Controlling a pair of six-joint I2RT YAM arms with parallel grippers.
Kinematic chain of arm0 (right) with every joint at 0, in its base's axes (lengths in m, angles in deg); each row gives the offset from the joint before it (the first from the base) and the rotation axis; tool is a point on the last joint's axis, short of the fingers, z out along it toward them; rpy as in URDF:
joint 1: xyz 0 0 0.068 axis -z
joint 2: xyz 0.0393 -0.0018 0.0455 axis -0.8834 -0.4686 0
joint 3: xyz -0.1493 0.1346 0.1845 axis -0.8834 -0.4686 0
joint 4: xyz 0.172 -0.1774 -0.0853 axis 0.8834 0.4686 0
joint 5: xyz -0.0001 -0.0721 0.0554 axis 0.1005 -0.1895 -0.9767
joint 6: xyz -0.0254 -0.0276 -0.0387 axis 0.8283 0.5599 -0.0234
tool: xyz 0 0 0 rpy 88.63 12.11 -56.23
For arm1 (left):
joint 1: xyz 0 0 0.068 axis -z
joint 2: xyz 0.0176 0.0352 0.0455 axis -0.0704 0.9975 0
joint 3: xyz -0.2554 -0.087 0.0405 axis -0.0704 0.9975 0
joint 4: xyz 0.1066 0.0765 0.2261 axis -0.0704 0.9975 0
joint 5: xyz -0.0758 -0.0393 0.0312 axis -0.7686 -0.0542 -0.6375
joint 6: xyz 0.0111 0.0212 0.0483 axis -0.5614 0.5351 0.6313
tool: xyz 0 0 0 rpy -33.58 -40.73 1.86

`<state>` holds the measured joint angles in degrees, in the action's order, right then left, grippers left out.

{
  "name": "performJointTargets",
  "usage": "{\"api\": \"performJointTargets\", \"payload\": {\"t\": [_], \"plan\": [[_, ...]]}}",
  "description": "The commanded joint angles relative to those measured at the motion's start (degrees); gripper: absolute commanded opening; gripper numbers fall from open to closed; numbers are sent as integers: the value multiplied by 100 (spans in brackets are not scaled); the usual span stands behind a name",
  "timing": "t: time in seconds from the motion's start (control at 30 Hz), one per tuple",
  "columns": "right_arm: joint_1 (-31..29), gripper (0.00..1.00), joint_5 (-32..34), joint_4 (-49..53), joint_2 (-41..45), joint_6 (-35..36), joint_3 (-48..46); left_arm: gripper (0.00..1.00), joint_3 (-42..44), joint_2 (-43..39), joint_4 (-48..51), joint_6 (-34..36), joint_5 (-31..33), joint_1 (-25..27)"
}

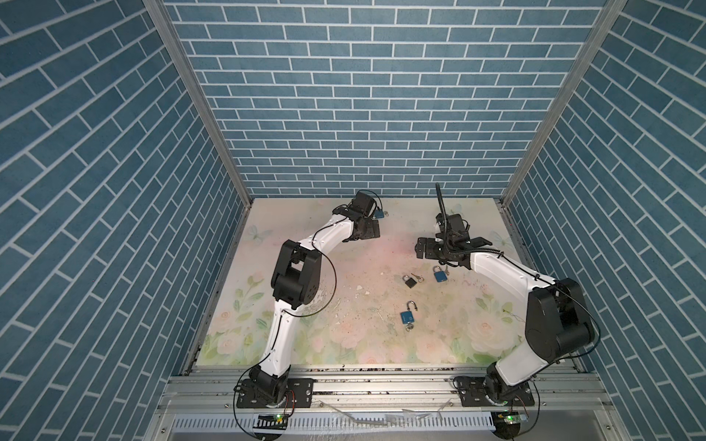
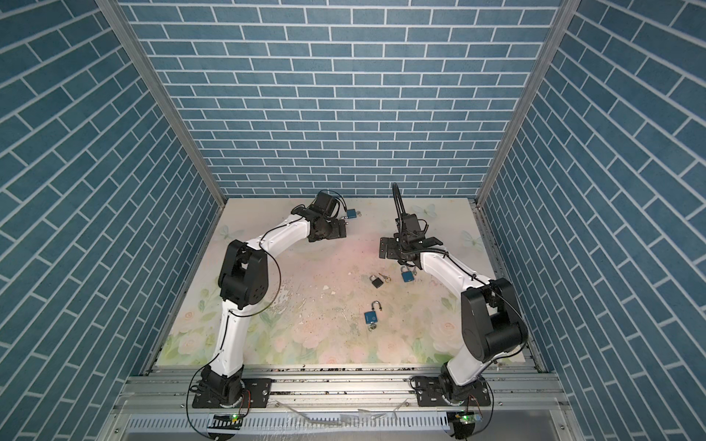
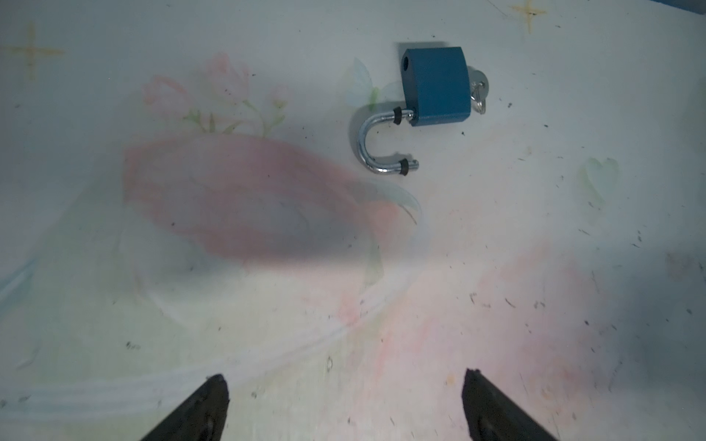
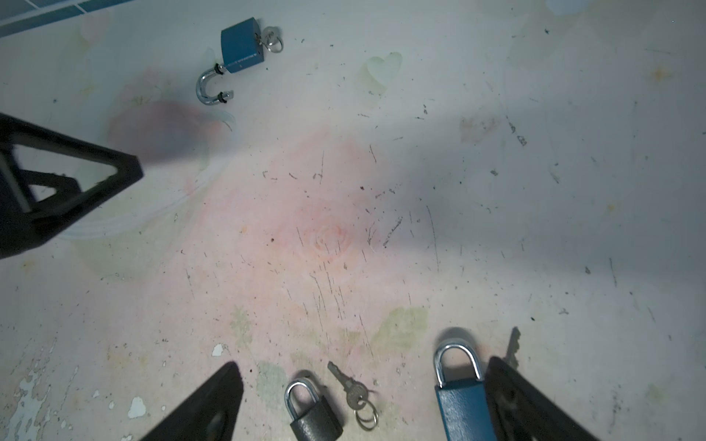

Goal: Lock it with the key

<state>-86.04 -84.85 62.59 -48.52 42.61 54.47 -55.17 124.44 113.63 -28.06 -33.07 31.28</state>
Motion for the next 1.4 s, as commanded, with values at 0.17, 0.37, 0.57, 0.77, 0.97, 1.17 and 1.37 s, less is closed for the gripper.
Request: {"api": "performJointTargets", "payload": {"t": [0.17,0.37,0.57,0.77,0.97,1.17,1.37], "plan": [[106,99,-355,-391,-222,345,174,93,-1222,945,-676,166,-436,-114],[122,99,-566,-547,-300,341,134,91,-1615,1423,-1157,90,-940,-166],[122,99,-627,-800,-391,217,-113,92,-2315,2061,-1328,-87,-1394,-219],[127,99,-803,-1077,-374,68,-310,92,-2459,2234,-1684,-149,-1573,-238],[128,99,-950,-1302,-313,-51,-450,94,-2551,2336,-1551,-152,-1489,-262],[121,99,-979,-1299,-194,-77,-490,95,-3369,2808,-600,12,-1417,-246],[127,99,-990,-1306,-78,-86,-541,95,-3812,2996,491,140,-1060,-236]]}}
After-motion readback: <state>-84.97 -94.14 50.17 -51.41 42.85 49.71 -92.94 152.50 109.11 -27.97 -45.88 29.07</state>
